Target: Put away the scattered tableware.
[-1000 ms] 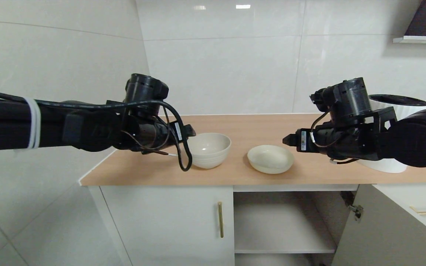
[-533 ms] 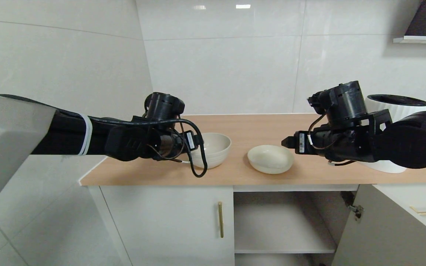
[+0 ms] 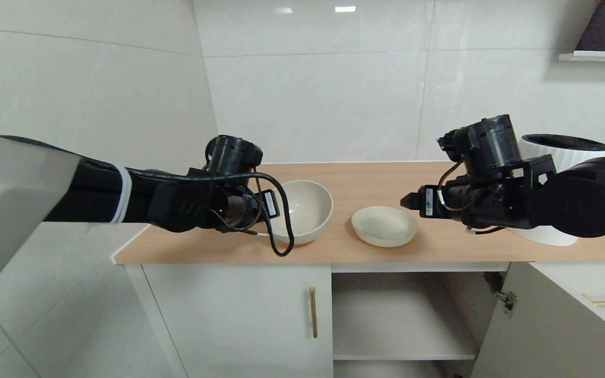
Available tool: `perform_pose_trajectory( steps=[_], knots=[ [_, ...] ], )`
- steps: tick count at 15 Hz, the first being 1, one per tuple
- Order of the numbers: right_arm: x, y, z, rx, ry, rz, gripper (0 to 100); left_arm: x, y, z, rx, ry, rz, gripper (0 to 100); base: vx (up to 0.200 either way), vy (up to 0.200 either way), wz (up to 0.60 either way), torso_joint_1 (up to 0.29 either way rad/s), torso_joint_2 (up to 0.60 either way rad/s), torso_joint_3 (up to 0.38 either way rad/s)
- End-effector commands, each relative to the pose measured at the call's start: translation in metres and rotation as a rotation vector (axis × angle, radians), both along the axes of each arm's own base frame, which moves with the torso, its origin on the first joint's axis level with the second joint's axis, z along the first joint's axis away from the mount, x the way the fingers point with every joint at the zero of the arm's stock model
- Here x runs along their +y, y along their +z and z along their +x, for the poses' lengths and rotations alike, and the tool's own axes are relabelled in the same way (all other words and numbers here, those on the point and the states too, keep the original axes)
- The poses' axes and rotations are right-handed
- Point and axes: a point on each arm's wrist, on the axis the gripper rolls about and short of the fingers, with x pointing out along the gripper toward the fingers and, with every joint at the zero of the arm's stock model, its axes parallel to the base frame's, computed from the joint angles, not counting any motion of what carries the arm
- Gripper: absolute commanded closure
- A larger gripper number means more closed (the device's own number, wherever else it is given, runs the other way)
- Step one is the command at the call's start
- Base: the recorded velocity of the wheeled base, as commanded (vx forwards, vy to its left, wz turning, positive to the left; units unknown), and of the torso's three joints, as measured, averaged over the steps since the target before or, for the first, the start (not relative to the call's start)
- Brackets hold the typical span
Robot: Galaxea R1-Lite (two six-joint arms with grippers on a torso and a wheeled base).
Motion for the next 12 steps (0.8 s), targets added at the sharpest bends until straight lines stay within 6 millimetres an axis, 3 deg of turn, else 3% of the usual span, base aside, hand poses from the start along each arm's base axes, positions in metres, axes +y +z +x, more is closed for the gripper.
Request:
perform_pose_trajectory(
  steps=[1,4,12],
  knots=[
    [0.001,-0.004,0.004,0.009,-0.003,-0.004,0,0.012,0.034,-0.028,-0.057,-0.013,-0.042,100,0.0,0.0,0.0,0.0,0.0,0.0],
    [0.002,-0.015,0.017,0.03,-0.019,-0.017,0,0.019,0.053,-0.048,-0.077,-0.084,-0.102,100,0.0,0.0,0.0,0.0,0.0,0.0],
    [0.006,-0.064,0.056,0.11,-0.097,-0.087,0,0.019,0.05,-0.051,-0.057,-0.114,-0.11,100,0.0,0.0,0.0,0.0,0.0,0.0]
  ],
)
